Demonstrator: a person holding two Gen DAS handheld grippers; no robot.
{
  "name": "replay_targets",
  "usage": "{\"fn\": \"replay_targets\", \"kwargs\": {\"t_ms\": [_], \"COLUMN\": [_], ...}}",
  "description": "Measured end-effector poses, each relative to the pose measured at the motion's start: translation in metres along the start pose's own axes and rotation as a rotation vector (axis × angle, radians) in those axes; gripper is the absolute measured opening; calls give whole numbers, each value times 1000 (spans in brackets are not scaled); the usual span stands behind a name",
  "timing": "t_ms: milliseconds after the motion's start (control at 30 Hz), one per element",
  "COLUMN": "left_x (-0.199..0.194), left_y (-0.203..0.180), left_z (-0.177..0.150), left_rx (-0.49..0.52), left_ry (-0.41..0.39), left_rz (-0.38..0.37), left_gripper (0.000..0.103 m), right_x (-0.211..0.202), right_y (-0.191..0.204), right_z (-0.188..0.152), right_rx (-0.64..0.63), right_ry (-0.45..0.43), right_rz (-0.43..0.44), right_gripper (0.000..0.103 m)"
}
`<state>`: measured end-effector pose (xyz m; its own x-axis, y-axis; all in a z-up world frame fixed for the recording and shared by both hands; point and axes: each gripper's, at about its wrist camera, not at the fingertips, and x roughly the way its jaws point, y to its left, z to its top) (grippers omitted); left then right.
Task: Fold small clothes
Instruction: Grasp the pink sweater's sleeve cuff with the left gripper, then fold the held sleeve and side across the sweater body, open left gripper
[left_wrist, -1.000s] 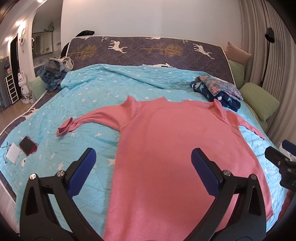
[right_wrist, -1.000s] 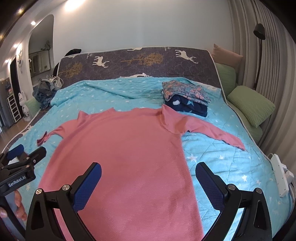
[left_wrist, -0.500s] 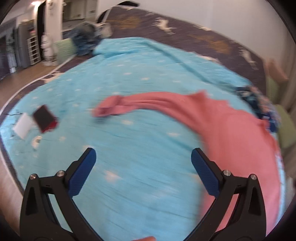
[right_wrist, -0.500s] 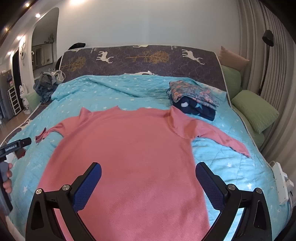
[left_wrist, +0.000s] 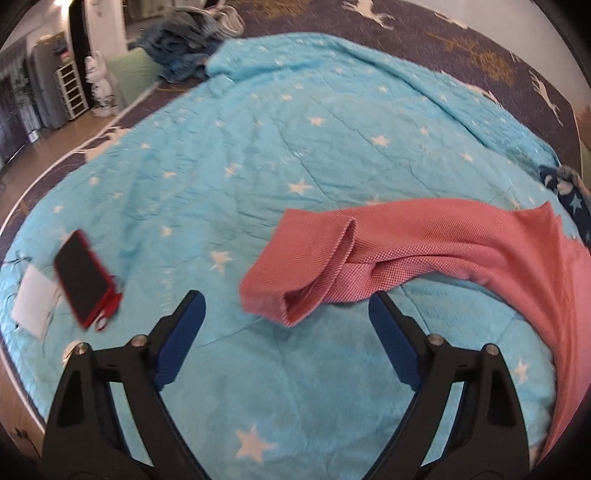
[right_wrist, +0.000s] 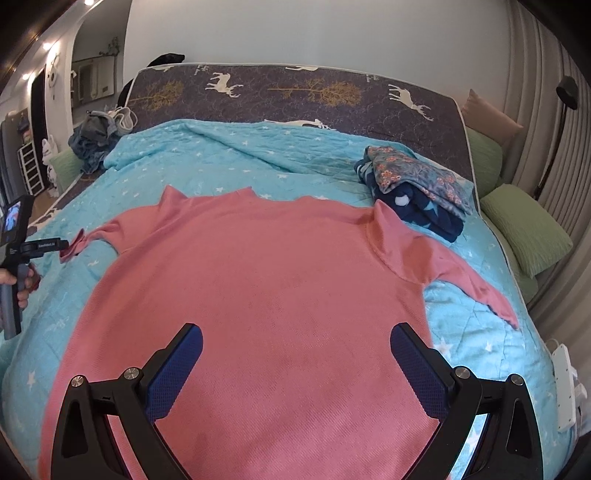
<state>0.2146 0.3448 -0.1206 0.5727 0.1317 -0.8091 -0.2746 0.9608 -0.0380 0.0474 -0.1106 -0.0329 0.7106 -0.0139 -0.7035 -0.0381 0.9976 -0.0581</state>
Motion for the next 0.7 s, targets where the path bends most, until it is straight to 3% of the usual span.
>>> {"fn": "replay_targets", "kwargs": {"t_ms": [67, 100, 167, 233, 300, 400, 500, 633, 700], "left_x": [9, 14, 27, 34, 32, 7, -34, -102, -141], "left_y": [-6, -8, -6, 1, 10, 14, -3, -73, -128], "left_z": [0, -1, 3, 6, 12, 24, 42, 70, 77], "left_rx": [29, 35, 30, -11, -67, -99, -96, 26, 121], "left_ry": [16, 25, 58, 92, 98, 42, -29, -150, -208], "left_rz": [19, 30, 33, 15, -19, -38, -133, -268, -382], "left_gripper": [90, 82, 60, 25, 8, 5, 5, 5, 5], "right_x": [6, 9, 13, 15, 17, 20, 21, 25, 21], "right_y": [1, 3, 5, 7, 9, 13, 14, 8, -2], "right_z": [3, 6, 9, 13, 15, 19, 22, 30, 33], "right_rx": [-8, -13, -21, -31, -45, -72, -91, -62, -12], "right_ry": [5, 6, 7, 4, -1, -10, -26, -32, -49], "right_rz": [-2, -4, -2, 4, 12, 26, 49, 63, 72], "right_gripper": [103, 103, 103, 103, 103, 103, 103, 103, 103]}}
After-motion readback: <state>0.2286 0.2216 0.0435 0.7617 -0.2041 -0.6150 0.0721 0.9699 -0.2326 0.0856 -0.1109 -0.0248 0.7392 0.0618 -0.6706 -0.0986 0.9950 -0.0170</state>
